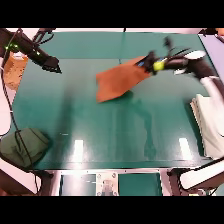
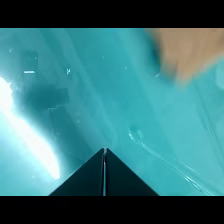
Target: Fold the shirts.
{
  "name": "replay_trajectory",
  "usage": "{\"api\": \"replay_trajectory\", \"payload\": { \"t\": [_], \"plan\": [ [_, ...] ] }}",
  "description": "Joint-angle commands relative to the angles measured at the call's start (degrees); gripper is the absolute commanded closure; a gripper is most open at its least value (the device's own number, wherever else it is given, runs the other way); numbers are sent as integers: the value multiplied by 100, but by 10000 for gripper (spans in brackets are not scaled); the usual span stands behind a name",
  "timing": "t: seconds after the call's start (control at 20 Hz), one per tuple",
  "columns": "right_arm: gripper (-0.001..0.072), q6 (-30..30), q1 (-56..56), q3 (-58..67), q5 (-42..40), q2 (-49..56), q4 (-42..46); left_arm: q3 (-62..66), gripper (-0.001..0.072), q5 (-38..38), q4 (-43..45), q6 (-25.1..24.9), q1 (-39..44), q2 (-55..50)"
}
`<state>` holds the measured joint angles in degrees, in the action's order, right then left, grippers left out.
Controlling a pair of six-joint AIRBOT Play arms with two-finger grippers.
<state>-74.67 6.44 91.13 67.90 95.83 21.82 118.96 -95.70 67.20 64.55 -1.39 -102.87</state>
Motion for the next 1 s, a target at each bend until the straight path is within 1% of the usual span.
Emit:
{"api": "replay_trajectory", "payload": {
  "t": [0.0, 0.15, 0.3, 0.45, 0.55, 0.65, 0.75, 0.9, 0.95],
  "plan": [
    [698, -463, 1156, 136, 149, -973, 369, -2, 685, -151, 0, -4, -2, 0],
    [697, -918, 2382, 136, 247, -1596, 1060, -214, 685, -164, -4, -9, -2, 2],
    [698, -1145, 3775, 136, 485, -1987, 1646, -428, 685, -131, -2, -7, -2, 0],
    [698, -1239, 5042, 136, 1086, -2068, 1856, -426, 685, -76, -9, 46, -2, 0],
    [698, -1432, 5683, 133, 1521, -2105, 2140, -426, 685, -76, -9, 153, -2, 0],
    [698, -1766, 6122, 118, 1978, -2177, 2741, -426, 685, -76, -13, 155, -2, 0],
    [698, -2177, 6402, 57, 2452, -2277, 3552, -426, 685, -81, -13, 157, -2, 0],
    [698, -2623, 6531, -90, 3152, -2444, 5097, -426, 685, -81, -13, 157, -2, 0],
    [697, -2717, 6529, -225, 3268, -2490, 5545, -426, 685, -83, -13, 157, -2, 0]
  ]
}}
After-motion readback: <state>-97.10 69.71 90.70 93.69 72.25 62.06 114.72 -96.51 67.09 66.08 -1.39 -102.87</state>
